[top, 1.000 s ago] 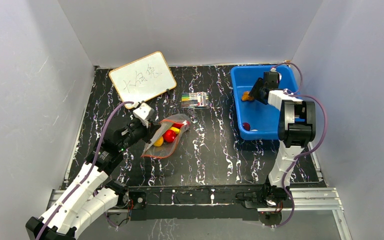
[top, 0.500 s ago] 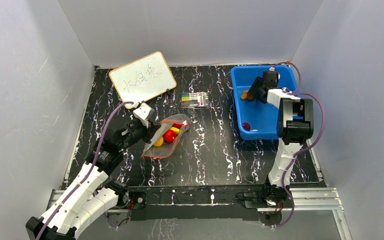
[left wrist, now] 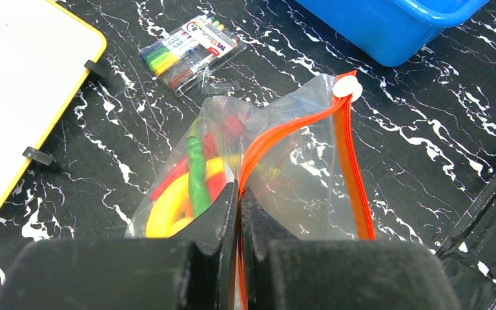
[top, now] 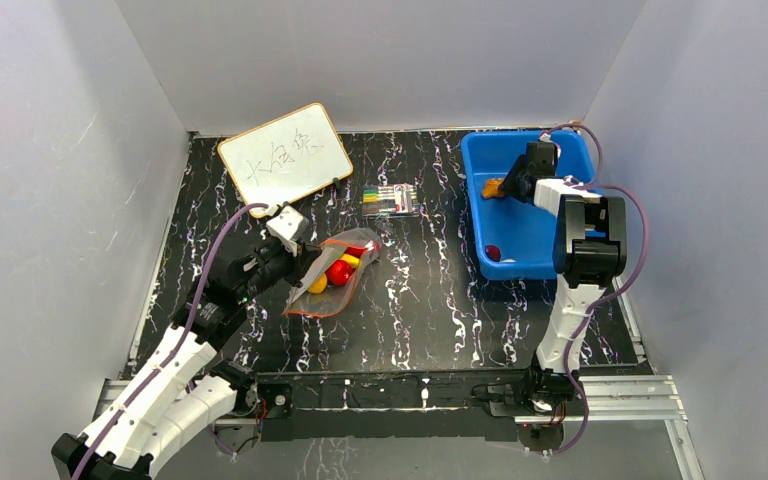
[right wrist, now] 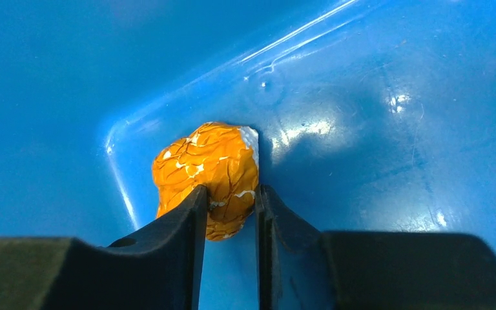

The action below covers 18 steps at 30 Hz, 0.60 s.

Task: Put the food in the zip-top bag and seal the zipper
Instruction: Pick up the fake seafood from the bin.

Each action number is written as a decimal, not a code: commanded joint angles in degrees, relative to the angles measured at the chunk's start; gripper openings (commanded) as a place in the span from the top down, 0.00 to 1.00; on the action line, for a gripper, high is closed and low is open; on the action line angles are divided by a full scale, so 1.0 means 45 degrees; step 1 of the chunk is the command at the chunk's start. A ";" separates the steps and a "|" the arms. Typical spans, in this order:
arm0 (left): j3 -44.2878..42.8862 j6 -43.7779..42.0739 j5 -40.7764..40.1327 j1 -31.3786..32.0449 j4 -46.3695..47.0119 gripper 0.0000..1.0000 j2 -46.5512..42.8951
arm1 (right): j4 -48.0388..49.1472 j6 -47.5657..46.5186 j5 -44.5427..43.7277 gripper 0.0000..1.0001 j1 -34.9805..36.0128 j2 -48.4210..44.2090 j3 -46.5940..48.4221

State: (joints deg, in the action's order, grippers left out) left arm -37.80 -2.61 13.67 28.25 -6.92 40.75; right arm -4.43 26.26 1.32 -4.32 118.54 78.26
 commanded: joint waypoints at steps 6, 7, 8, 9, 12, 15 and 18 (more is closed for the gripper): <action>-0.0043 -0.0052 -0.0089 0.0030 0.0213 1.00 -0.0154 | 0.0099 -0.0112 -0.0151 0.86 -0.0086 -0.0982 -0.0929; -0.0079 0.0065 -0.0084 0.0031 0.0210 1.00 -0.0123 | 0.0036 -0.0128 -0.0193 0.86 -0.0092 -0.1107 -0.0995; -0.0135 0.0189 -0.0037 0.0021 0.0226 1.00 -0.0103 | -0.0046 -0.0181 -0.0271 0.87 -0.0078 -0.1264 -0.1071; -0.0228 0.0317 0.0027 0.0020 0.0204 1.00 -0.0068 | -0.0163 -0.0231 -0.0391 0.88 -0.0076 -0.1430 -0.1122; -0.0781 0.0776 0.0300 0.0025 -0.0123 1.00 0.0137 | -0.0577 -0.0370 -0.1007 0.90 -0.0094 -0.2085 -0.1240; -0.1355 0.1256 0.0381 0.0031 -0.0595 1.00 0.0362 | -0.0743 -0.0439 -0.1377 0.90 -0.0089 -0.2937 -0.1623; -0.1866 0.1793 0.0128 0.0030 -0.0883 1.00 0.0567 | -0.0839 -0.0613 -0.1653 0.92 -0.0081 -0.3748 -0.2054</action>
State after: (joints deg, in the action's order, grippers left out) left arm -41.43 1.54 14.15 28.25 -9.52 42.87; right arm -8.45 25.23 -2.46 -4.29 108.36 70.28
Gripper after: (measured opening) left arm 0.010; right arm 0.254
